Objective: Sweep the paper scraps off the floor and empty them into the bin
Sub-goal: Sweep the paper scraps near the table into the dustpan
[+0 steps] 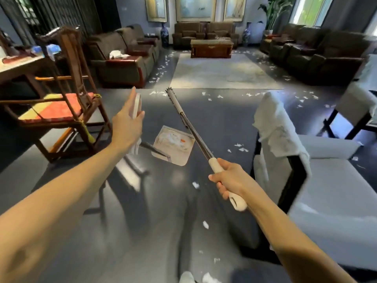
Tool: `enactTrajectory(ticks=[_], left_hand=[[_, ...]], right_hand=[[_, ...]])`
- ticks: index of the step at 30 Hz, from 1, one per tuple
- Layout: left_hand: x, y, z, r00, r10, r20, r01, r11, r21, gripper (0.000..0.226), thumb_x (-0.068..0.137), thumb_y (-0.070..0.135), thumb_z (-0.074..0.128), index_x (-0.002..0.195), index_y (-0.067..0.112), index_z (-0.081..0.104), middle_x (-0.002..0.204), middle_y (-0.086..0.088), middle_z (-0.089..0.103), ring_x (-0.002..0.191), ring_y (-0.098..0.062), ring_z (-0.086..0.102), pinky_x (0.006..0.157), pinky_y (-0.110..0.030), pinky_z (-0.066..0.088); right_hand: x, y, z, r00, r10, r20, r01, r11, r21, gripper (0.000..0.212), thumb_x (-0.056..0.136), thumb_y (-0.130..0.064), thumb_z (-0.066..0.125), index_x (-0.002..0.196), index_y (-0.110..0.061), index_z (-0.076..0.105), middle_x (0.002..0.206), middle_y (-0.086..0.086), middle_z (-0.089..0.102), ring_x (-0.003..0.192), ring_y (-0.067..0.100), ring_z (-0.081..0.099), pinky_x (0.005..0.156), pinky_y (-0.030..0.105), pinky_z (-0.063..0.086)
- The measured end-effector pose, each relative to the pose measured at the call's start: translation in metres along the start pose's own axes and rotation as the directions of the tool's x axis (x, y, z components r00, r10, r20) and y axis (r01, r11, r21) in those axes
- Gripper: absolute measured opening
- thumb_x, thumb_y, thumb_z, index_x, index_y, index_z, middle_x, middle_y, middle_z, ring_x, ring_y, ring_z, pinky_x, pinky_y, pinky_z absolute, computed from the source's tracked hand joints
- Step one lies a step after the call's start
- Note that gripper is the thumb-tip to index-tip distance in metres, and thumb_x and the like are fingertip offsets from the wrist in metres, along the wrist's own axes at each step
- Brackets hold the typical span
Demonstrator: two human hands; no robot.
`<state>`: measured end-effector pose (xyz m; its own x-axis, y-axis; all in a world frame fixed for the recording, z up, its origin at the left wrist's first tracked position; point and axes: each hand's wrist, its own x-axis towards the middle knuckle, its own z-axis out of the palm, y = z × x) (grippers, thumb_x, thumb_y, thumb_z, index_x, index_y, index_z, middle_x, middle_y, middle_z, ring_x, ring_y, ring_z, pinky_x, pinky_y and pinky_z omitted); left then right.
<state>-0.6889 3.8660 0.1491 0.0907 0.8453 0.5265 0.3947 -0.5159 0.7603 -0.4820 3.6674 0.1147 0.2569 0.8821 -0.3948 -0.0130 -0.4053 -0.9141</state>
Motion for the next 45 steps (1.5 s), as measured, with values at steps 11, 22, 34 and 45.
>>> enactTrajectory(ticks=[11,22,34,45], left_hand=[[0.299,-0.084,0.227,0.990,0.074,0.117,-0.068,0.996,-0.052,0.063,0.095,0.010,0.058,0.149,0.028,0.032,0.147,0.005,0.044,0.128,-0.021,0.049,0.107,-0.024,0.039],[0.594,-0.139,0.526,0.951,0.182,0.252,-0.132,0.970,-0.203,0.063,0.095,0.012,0.055,0.149,0.034,0.032,0.142,0.012,0.049,0.108,-0.033,0.063,0.088,-0.036,0.053],[0.866,-0.141,0.942,0.877,0.255,0.408,-0.148,0.950,-0.276,0.063,0.094,0.008,0.058,0.149,0.025,0.034,0.139,0.005,0.049,0.117,-0.010,0.052,0.084,0.001,0.036],[1.115,-0.140,1.306,0.794,0.276,0.542,-0.013,0.898,-0.439,0.068,0.091,0.015,0.061,0.147,0.042,0.032,0.139,0.017,0.046,0.119,-0.015,0.056,0.089,-0.048,0.055]], right_hand=[[0.333,-0.141,-0.083,0.978,-0.020,-0.208,0.026,0.999,0.028,0.022,0.093,-0.003,0.046,0.088,-0.023,0.053,0.038,-0.008,0.045,0.033,0.005,0.036,0.037,0.021,0.032],[0.669,-0.243,-0.240,0.899,-0.058,-0.435,0.115,0.988,0.106,0.024,0.088,0.001,0.052,0.091,-0.023,0.056,0.043,-0.004,0.041,0.033,0.010,0.036,0.034,0.019,0.034],[1.023,-0.363,-0.533,0.814,0.009,-0.581,0.159,0.958,0.238,0.029,0.090,0.002,0.053,0.115,-0.012,0.054,0.053,0.005,0.039,0.033,0.010,0.035,0.033,0.018,0.034],[1.337,-0.462,-0.798,0.746,0.081,-0.660,0.183,0.929,0.321,0.020,0.091,0.002,0.050,0.106,-0.010,0.055,0.051,0.002,0.040,0.036,0.010,0.035,0.034,0.017,0.032]])
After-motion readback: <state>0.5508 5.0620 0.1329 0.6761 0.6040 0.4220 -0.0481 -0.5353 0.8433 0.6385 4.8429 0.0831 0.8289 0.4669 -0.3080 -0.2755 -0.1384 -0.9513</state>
